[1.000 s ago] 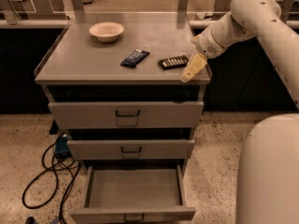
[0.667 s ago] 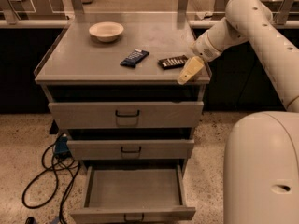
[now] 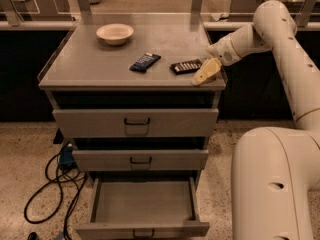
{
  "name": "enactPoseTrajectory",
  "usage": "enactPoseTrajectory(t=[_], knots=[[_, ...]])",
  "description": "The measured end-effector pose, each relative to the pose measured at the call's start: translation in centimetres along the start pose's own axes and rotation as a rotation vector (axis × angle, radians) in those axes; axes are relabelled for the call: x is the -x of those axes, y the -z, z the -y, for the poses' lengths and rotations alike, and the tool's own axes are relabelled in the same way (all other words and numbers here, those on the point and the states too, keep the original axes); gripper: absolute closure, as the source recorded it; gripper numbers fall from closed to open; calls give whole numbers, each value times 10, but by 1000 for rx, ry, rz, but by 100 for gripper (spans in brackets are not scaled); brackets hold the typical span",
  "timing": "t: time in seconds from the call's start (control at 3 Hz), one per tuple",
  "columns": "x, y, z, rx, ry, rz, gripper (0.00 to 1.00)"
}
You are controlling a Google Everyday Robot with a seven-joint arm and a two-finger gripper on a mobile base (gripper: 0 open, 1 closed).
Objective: Place rxbar chocolate into bottom drawer
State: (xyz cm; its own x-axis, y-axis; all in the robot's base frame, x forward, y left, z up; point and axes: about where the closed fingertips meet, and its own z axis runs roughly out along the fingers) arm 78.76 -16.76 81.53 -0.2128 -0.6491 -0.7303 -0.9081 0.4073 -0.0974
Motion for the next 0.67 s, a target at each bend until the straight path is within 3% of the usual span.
enactPoseTrajectory(t=[0.67], knots=[[-5,-19,1,16,-65,-2,0]])
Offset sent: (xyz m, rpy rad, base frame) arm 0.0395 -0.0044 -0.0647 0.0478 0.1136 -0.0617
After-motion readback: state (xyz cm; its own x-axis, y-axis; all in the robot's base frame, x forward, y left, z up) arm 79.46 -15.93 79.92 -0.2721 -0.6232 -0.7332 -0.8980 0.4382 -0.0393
